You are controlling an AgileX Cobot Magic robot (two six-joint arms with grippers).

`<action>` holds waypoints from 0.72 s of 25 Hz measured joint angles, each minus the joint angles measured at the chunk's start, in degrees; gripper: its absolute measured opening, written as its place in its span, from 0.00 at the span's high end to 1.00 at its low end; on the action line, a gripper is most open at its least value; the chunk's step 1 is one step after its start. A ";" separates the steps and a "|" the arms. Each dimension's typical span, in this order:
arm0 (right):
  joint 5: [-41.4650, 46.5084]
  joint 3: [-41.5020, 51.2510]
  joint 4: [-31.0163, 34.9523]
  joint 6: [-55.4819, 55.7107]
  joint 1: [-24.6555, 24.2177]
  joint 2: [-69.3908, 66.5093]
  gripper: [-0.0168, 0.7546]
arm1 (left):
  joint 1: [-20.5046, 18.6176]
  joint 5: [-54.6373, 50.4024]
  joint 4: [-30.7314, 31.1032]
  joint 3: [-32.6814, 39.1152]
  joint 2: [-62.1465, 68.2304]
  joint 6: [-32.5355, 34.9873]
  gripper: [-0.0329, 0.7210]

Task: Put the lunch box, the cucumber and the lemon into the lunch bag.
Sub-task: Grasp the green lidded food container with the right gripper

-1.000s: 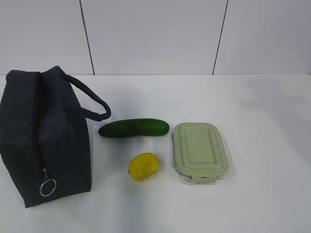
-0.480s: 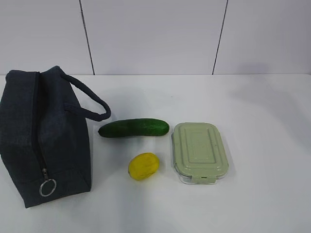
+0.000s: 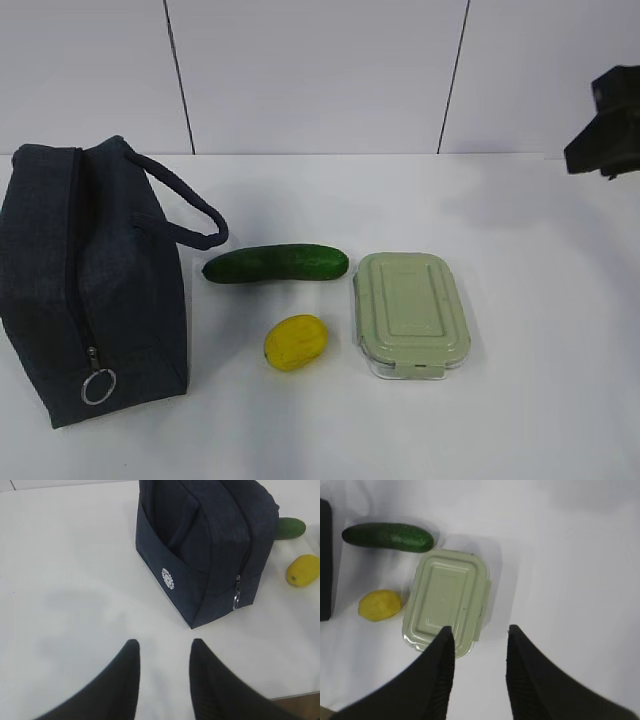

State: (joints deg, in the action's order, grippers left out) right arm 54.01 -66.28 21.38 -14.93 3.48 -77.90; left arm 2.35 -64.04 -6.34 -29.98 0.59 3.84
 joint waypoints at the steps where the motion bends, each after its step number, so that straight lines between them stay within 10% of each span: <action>1: 0.53 0.00 0.93 -1.19 0.00 -1.24 0.62 | 0.00 0.00 0.00 0.00 0.00 0.00 0.64; 18: 10.98 -7.01 10.07 -12.47 -0.93 -17.54 0.22 | 0.00 0.00 0.00 0.00 0.00 0.00 0.64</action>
State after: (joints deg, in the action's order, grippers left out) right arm 64.99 -73.30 31.45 -27.41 2.55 -95.44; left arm 2.35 -64.04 -6.34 -29.98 0.59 3.84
